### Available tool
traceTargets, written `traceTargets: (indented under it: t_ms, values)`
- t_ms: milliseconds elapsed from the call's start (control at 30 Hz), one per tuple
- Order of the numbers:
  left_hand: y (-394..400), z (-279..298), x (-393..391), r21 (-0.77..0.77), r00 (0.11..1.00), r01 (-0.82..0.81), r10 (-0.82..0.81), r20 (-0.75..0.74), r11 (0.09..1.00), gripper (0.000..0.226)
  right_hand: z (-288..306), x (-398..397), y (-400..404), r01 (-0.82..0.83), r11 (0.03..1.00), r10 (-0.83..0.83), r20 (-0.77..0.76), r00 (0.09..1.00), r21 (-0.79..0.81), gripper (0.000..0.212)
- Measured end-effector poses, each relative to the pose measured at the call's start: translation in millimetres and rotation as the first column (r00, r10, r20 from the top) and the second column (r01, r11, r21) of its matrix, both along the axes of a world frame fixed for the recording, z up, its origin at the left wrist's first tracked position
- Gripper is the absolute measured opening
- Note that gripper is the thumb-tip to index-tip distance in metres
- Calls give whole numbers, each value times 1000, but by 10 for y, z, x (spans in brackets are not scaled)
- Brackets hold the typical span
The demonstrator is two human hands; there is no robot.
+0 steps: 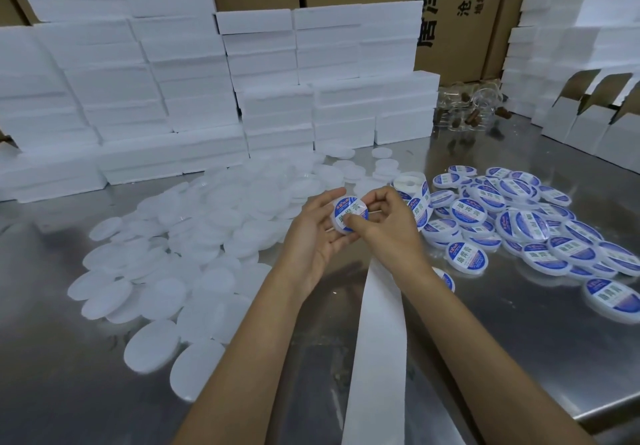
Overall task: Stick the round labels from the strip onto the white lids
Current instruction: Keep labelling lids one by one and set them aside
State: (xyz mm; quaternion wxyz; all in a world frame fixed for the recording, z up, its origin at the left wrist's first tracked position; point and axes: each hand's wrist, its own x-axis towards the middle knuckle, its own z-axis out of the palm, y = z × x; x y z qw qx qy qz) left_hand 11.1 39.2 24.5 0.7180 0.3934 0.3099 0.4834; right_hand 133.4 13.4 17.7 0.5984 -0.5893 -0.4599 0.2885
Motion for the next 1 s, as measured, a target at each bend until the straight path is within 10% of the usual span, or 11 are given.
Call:
traceTargets:
  t_ms: [433, 700, 1000]
  values:
    - [-19, 20, 16, 67, 997, 6, 0, -80, 998, 31, -51, -56, -60, 102, 987, -131, 253, 959, 126, 29]
    - [-5, 8, -15, -63, 989, 32, -22, 149, 998, 34, -57, 4, -68, 146, 984, -172, 324, 930, 103, 73]
    - [-73, 55, -11, -72, 981, 120, -107, 160, 990, 29, -69, 83, -40, 166, 952, -253, 355, 900, 257, 25]
